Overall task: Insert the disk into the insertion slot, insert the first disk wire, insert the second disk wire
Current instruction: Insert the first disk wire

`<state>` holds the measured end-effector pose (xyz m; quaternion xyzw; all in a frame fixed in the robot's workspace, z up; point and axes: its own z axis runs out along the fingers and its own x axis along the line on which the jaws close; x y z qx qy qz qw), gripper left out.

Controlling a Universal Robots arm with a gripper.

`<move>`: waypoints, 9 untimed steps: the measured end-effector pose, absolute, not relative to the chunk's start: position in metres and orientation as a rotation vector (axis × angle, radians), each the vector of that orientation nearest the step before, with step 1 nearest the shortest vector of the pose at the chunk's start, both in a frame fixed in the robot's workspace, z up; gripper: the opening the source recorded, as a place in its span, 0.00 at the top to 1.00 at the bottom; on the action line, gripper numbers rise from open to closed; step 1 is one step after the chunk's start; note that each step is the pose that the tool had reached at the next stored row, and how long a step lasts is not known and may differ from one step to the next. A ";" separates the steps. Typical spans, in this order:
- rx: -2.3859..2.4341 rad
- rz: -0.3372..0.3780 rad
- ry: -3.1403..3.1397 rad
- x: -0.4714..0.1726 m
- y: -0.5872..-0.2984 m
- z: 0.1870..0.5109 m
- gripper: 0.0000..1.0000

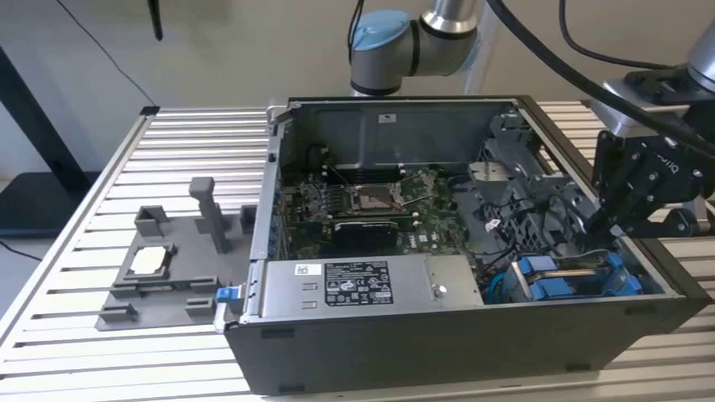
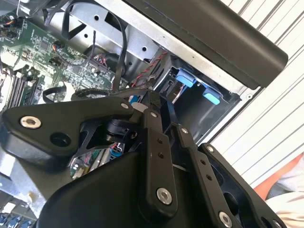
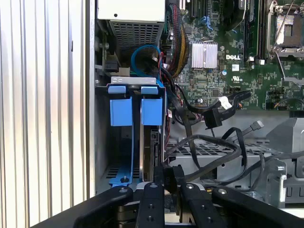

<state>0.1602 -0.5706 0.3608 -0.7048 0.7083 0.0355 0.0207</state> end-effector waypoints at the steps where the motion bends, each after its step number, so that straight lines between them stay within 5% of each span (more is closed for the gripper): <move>1: -2.186 0.109 2.197 0.160 -0.571 0.360 0.80; 9: -2.186 0.108 2.197 0.160 -0.571 0.351 0.80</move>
